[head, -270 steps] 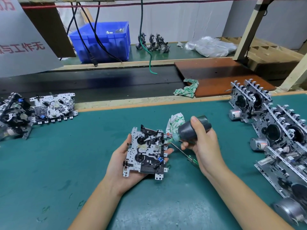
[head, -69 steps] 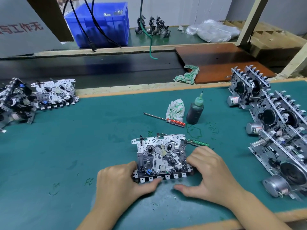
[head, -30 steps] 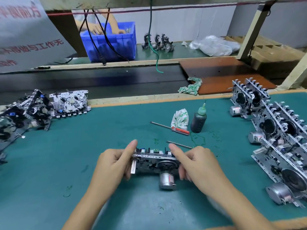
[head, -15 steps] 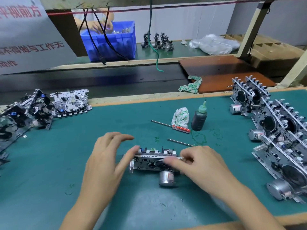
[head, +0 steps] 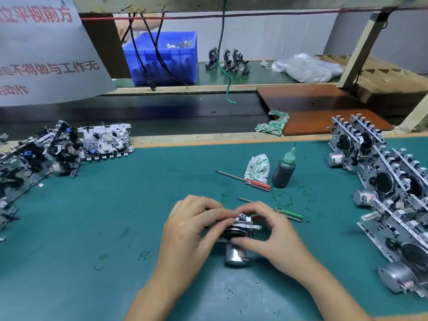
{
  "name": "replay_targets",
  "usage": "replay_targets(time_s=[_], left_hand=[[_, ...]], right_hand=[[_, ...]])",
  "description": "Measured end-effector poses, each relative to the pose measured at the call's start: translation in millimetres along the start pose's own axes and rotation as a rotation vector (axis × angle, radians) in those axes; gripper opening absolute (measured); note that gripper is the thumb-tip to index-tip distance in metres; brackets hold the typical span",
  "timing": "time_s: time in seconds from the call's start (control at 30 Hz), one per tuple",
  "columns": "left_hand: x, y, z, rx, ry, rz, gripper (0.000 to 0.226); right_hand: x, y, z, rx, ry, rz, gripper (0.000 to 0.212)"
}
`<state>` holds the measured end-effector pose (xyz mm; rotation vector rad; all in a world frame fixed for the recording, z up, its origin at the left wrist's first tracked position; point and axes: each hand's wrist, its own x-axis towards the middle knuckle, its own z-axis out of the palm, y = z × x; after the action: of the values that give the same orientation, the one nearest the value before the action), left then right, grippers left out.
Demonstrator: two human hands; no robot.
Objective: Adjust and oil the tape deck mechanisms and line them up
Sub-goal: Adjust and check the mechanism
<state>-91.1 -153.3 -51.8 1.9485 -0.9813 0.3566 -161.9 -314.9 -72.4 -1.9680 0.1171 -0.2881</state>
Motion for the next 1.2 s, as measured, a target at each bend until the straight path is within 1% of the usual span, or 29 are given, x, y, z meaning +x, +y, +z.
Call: replay_targets(time_s=[0.17,0.5,0.53,0.57,0.6,0.67,0.7,0.73,0.8,0.93,1.03,1.1,1.2], left_hand=[[0.4,0.3,0.2,-0.005,-0.005,-0.011,0.022],[1.2,0.9,0.0,-0.030,-0.030,-0.048,0.019],[1.2,1.2,-0.6,-0.043,-0.037,-0.055,0.019],[1.9,1.0,-1.2,-0.056,-0.044,-0.060,0.018],[2.2,0.8,-1.7,-0.063,-0.048,-0.064,0.018],[2.4,1.0,-1.9,-0.065,-0.051,-0.072,0.019],[2.2,1.3,-1.6,-0.064,-0.051,-0.075,0.019],[1.8,1.7,-1.3,-0.063,-0.048,-0.079,0.019],[1.5,2.5,-0.8,-0.061,-0.041,-0.082,0.019],[2.0,1.6,-0.6,-0.069,-0.040,-0.075,0.017],[2.2,1.2,-0.4,-0.082,-0.041,-0.077,0.018],[2.8,1.5,0.2,-0.072,-0.040,-0.084,0.019],[3.4,1.4,0.3,-0.066,-0.043,-0.086,0.019]], right_hand=[[0.8,-0.6,1.1,0.048,0.002,0.005,0.030],[-1.0,-5.5,-0.8,0.042,-0.021,-0.019,0.027],[-2.6,-5.9,-2.0,0.008,-0.032,-0.020,0.028],[-4.9,-5.7,-3.7,-0.077,-0.026,-0.034,0.029],[-8.0,-4.5,-5.3,-0.216,0.001,-0.060,0.032],[-16.5,-2.5,-7.6,-0.520,0.114,-0.123,0.044],[-21.6,-1.1,-7.4,-0.618,0.174,-0.150,0.045],[-26.2,0.9,-6.3,-0.677,0.216,-0.174,0.043],[-33.8,5.1,-3.4,-0.734,0.234,-0.195,0.038],[-34.9,8.8,-6.8,-0.796,0.214,-0.225,0.037],[-31.9,6.1,-9.0,-0.795,0.192,-0.248,0.035],[-31.3,6.0,-9.9,-0.779,0.155,-0.212,0.035],[-28.0,5.2,-12.5,-0.620,0.094,-0.064,0.042]])
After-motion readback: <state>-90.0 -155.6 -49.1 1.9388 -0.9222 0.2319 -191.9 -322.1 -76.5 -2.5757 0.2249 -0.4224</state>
